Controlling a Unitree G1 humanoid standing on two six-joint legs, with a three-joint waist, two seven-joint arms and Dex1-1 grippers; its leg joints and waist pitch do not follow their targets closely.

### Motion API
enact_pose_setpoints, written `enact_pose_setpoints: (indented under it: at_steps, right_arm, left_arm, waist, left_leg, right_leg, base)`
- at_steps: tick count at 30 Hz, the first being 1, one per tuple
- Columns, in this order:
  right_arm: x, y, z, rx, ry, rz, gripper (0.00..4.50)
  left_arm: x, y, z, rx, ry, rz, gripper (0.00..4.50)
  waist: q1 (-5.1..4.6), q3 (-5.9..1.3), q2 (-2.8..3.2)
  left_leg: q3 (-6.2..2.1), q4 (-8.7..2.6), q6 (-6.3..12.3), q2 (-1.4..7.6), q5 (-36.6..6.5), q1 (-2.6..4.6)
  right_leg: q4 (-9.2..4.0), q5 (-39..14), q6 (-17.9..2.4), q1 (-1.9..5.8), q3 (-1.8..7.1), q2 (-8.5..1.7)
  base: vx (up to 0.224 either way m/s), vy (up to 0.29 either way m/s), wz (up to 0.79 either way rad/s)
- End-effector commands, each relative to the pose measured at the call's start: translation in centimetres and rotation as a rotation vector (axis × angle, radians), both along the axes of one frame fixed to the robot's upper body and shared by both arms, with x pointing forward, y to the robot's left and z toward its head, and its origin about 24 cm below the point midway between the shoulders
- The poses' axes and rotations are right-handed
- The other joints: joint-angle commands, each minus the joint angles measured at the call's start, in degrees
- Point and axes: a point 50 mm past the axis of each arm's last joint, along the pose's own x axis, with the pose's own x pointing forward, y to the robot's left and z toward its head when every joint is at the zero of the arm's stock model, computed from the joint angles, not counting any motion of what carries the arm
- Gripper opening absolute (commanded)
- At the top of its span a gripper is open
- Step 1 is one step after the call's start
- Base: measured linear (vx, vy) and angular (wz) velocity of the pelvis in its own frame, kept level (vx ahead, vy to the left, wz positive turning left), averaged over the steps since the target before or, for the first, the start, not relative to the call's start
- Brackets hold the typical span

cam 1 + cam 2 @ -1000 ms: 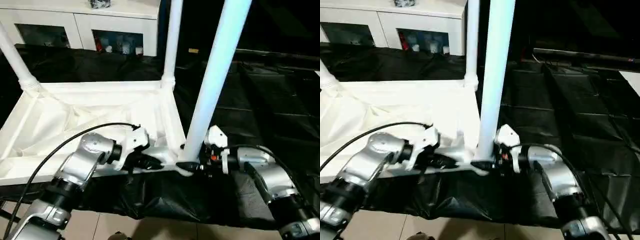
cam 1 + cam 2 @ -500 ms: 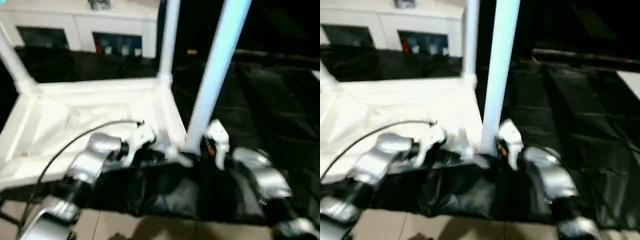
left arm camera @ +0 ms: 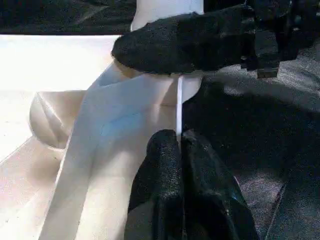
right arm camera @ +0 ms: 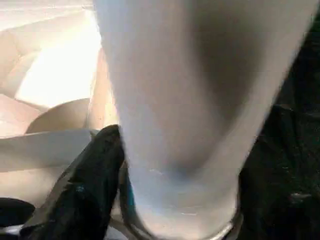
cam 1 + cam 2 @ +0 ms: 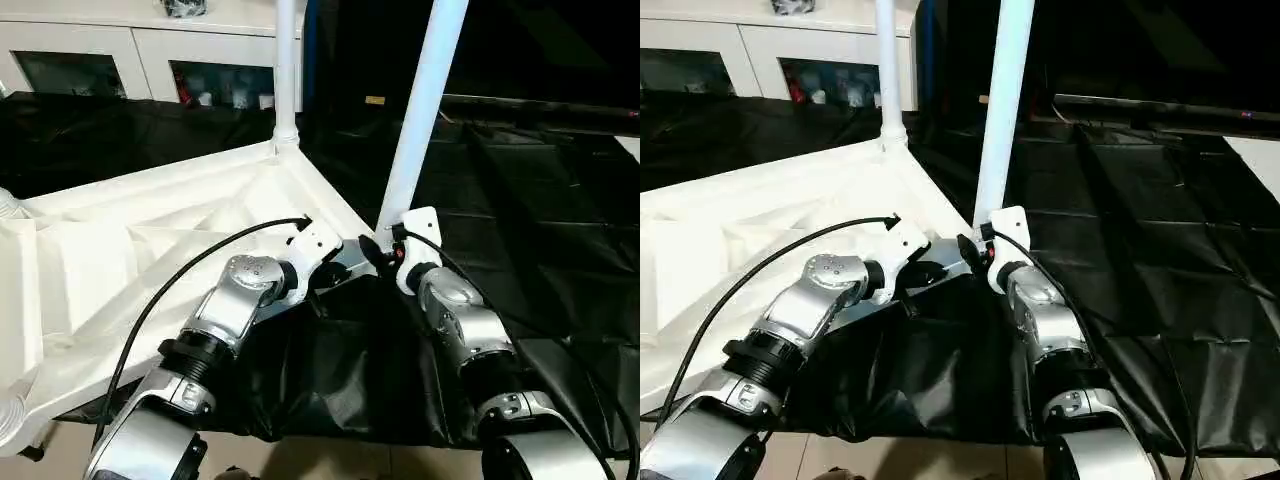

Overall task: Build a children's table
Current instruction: Rotate leg to tighten

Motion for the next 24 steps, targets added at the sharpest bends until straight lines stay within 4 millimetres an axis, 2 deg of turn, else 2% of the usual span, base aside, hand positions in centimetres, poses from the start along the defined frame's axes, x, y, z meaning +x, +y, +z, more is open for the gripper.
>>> enact_pose_setpoints:
  at_steps: [1, 2, 6, 8, 9, 10, 12, 13, 15, 19, 23, 24]
  right_arm:
    - [-0.7, 2.7, -0.1, -0.018, -0.013, 0.174, 3.63]
    - [-0.7, 2.4, 0.0, -0.03, -0.023, 0.191, 3.78]
    - [-1.1, 1.0, 0.3, -0.062, -0.045, 0.326, 3.78]
    - [-1.4, 0.5, 0.4, -0.071, -0.055, 0.382, 3.78]
    - [-1.5, 0.3, 0.4, -0.066, -0.052, 0.407, 3.78]
    - [-1.7, 0.1, 0.4, -0.059, -0.047, 0.438, 3.78]
    - [-2.8, -0.7, 0.5, -0.068, -0.043, 0.578, 3.78]
    - [-2.9, -0.8, 0.5, -0.069, -0.043, 0.584, 3.78]
    - [-3.8, -1.3, 0.5, -0.082, -0.034, 0.68, 3.78]
    - [-5.5, -2.1, 0.4, -0.073, 0.016, 0.839, 3.78]
    - [-6.3, -2.4, 0.5, -0.061, 0.046, 0.902, 3.78]
    - [-6.4, -2.4, 0.5, -0.058, 0.053, 0.913, 3.65]
  left_arm:
    - [-0.1, -1.8, 1.7, -0.083, -0.06, -0.087, 0.0]
    - [-0.2, -1.6, 1.6, -0.078, -0.065, -0.106, 0.0]
    - [-0.8, -0.6, 1.5, -0.079, -0.055, -0.174, 0.0]
    - [-1.0, -0.2, 1.4, -0.076, -0.045, -0.195, 0.0]
    - [-1.0, 0.0, 1.4, -0.076, -0.041, -0.203, 0.0]
    - [-1.1, 0.2, 1.4, -0.081, -0.041, -0.219, 0.0]
    - [-1.9, 0.7, 1.8, -0.114, -0.02, -0.316, 0.0]
    - [-2.0, 0.8, 1.8, -0.115, -0.019, -0.32, 0.0]
    - [-2.4, 1.2, 1.9, -0.118, -0.006, -0.366, 0.0]
    - [-2.8, 2.2, 1.8, -0.104, 0.022, -0.406, 0.0]
    - [-3.1, 2.7, 1.8, -0.105, 0.042, -0.432, 0.0]
    - [-3.2, 2.8, 1.8, -0.106, 0.049, -0.438, 0.0]
  waist:
    - [0.16, -4.14, -0.11]
    - [0.14, -4.12, -0.11]
    - [0.13, -4.13, -0.27]
    - [0.15, -4.1, -0.21]
    - [0.06, -4.07, 0.04]
    - [0.03, -4.04, -0.03]
    - [0.2, -4.04, -0.1]
    - [0.28, -4.05, -0.14]
    - [0.31, -3.98, -0.11]
    - [0.73, -3.67, -0.19]
    - [1.17, -3.61, -0.18]
    - [1.2, -3.68, -0.22]
  left_leg:
    - [-0.37, -3.73, 2.4, 2.01, -8.83, 0.58]
    - [-0.37, -3.75, 2.29, 2.0, -8.88, 0.58]
    - [-0.41, -3.66, 2.92, 1.99, -9.07, 0.37]
    - [-0.36, -3.62, 3.38, 2.12, -8.67, 0.43]
    - [-0.37, -3.65, 3.46, 2.14, -8.81, 0.41]
    - [-0.35, -3.68, 3.4, 2.12, -9.24, 0.52]
    - [-0.36, -3.63, 3.52, 2.18, -9.61, 0.54]
    - [-0.42, -3.66, 3.86, 2.27, -9.46, 0.42]
    - [-0.36, -3.67, 4.16, 2.33, -9.78, 0.55]
    - [-0.4, -3.88, 3.61, 2.37, -12.23, 0.8]
    - [-0.45, -3.94, 3.12, 2.44, -12.66, 0.89]
    - [-0.47, -3.98, 3.01, 2.34, -12.47, 0.8]
  right_leg:
    - [-4.11, -9.5, -12.24, 3.07, 2.84, -4.72]
    - [-4.12, -9.64, -12.21, 3.07, 2.85, -4.66]
    - [-4.08, -9.42, -12.07, 3.35, 2.85, -4.69]
    - [-4.03, -8.75, -12.43, 3.25, 2.91, -4.7]
    - [-4.03, -8.59, -12.85, 3.2, 2.88, -4.63]
    - [-4.08, -9.13, -13.03, 3.11, 2.85, -4.57]
    - [-4.09, -9.77, -12.94, 3.22, 2.89, -4.63]
    - [-3.97, -9.37, -12.87, 3.37, 2.91, -4.67]
    - [-4.07, -9.82, -12.99, 3.1, 2.9, -4.64]
    - [-4.7, -14.92, -11.81, 2.94, 2.92, -4.58]
    - [-4.93, -17.82, -10.79, 2.69, 2.95, -4.72]
    - [-4.92, -18.07, -10.58, 2.71, 2.87, -4.65]
  base:
    - [0.0, 0.0, 0.0]
    - [0.0, 0.0, 0.0]
    - [0.0, 0.0, 0.0]
    - [0.0, 0.0, 0.0]
    - [0.0, 0.0, 0.0]
    - [0.0, 0.0, 0.0]
    - [0.0, 0.0, 0.0]
    - [0.0, 0.0, 0.0]
    - [0.0, 0.0, 0.0]
    - [0.0, 0.0, 0.0]
    - [0.0, 0.0, 0.0]
    - [0.0, 0.0, 0.0]
